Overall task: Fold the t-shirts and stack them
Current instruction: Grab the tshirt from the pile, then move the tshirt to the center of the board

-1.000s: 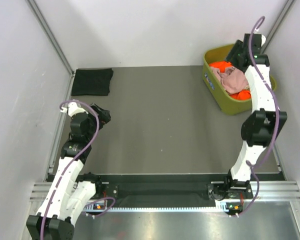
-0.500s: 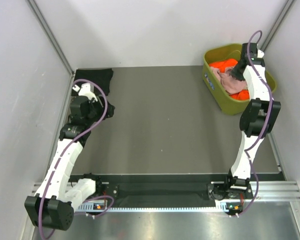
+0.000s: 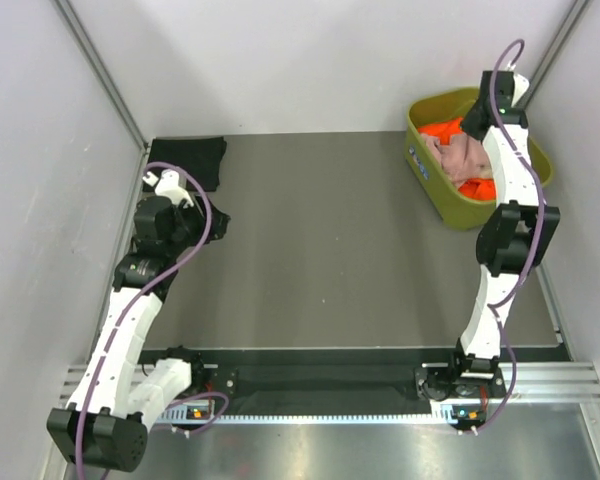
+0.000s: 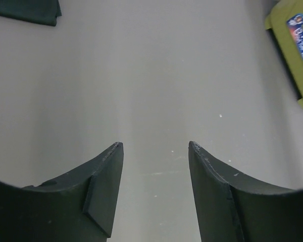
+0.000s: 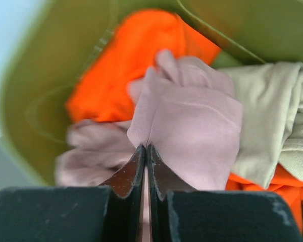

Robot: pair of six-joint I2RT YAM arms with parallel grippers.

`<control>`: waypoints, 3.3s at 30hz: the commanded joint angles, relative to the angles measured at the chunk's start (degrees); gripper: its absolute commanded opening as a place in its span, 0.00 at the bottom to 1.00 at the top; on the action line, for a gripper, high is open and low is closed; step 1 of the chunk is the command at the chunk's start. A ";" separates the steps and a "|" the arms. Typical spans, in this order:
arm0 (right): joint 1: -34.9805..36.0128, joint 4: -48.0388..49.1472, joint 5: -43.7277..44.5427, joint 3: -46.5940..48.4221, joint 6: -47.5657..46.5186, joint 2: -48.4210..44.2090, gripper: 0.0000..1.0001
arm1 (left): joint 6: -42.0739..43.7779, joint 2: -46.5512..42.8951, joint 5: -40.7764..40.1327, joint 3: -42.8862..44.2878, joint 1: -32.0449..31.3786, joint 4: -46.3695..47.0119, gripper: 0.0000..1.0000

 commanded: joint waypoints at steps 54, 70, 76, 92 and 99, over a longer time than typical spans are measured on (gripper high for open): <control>21.43 14.87 5.55 -75.77 3.41 -40.64 0.69 | -22.06 -11.32 18.40 -3.43 -0.24 -11.38 0.56; 22.74 16.30 8.88 -74.65 2.44 -36.84 0.00 | -21.52 -11.49 19.02 -3.25 -0.24 -13.23 0.55; 26.52 9.87 13.89 -59.65 1.91 -49.22 0.00 | -23.63 -12.72 18.75 -3.60 -0.24 -11.66 0.54; 57.61 22.06 12.84 -2.57 -11.61 -46.35 0.00 | -29.35 -20.80 16.74 -3.70 -0.24 -8.39 0.52; 65.64 24.80 16.10 -11.47 -10.13 -43.61 0.01 | -27.24 -26.07 7.25 1.75 -0.24 -17.35 0.52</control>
